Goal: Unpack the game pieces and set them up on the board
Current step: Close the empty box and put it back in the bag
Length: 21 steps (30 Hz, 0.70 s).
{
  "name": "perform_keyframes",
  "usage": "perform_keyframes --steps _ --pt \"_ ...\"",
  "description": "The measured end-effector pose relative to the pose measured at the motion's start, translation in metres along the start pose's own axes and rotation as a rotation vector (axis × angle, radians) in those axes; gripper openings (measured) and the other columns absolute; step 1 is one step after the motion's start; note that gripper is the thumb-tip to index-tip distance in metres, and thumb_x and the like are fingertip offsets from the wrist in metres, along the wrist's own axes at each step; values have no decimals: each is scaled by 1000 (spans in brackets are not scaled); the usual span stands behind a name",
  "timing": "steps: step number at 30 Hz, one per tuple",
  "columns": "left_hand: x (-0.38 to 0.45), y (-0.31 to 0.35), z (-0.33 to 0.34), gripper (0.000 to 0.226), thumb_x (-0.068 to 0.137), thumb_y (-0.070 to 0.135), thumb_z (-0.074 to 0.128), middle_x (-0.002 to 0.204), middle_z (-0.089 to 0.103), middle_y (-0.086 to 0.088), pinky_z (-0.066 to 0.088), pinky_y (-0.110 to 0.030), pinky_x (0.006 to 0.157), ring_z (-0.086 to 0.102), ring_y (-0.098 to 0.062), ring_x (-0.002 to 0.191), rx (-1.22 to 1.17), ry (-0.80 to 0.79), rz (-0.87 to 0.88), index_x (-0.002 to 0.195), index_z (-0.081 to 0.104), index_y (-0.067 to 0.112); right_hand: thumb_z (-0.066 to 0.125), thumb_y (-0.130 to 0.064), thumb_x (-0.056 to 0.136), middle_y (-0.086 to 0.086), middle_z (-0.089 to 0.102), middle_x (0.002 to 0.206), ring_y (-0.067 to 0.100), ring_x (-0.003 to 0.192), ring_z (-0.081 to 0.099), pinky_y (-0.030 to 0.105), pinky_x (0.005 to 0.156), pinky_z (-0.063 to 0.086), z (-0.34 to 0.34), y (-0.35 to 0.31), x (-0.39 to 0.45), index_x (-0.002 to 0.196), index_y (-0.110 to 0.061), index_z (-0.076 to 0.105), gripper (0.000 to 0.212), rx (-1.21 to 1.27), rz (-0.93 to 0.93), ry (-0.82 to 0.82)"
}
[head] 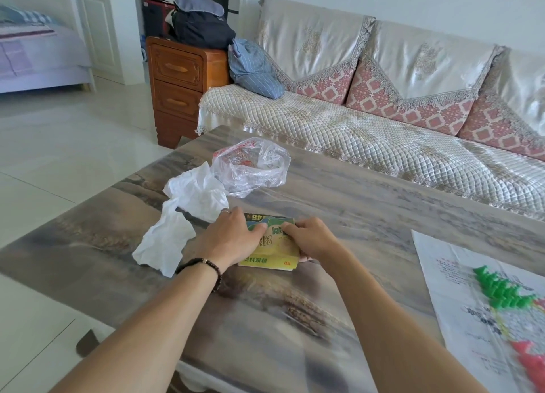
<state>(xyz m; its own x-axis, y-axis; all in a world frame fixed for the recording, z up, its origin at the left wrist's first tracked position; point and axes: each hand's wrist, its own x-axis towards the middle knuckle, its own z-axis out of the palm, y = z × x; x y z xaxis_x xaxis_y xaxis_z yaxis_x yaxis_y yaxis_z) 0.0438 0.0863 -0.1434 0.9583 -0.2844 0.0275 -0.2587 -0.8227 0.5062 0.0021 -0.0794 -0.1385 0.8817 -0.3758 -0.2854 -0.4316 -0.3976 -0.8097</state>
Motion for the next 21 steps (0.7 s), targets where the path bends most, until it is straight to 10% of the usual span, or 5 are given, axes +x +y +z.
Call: perform_keyframes --steps 6,17,21 --pt "0 0 -1 59 88 58 53 120 59 -5 51 -34 76 61 -23 100 -27 8 66 134 46 20 57 -41 91 3 61 71 20 62 57 25 53 41 3 0 2 77 -8 65 36 -347 -53 117" --pt "-7 -2 -1 49 91 54 51 110 64 5 48 -27 68 61 -16 94 -163 62 155 129 51 23 66 -23 89 9 75 79 23 67 71 43 70 61 5 0 9 82 -11 67 14 243 -14 62" --pt "20 0 -9 51 96 51 40 123 59 0 50 -38 80 56 -22 111 -99 187 217 137 40 22 65 -26 89 5 73 84 15 63 71 31 55 58 -6 -9 28 102 -9 62 21 343 -23 172"
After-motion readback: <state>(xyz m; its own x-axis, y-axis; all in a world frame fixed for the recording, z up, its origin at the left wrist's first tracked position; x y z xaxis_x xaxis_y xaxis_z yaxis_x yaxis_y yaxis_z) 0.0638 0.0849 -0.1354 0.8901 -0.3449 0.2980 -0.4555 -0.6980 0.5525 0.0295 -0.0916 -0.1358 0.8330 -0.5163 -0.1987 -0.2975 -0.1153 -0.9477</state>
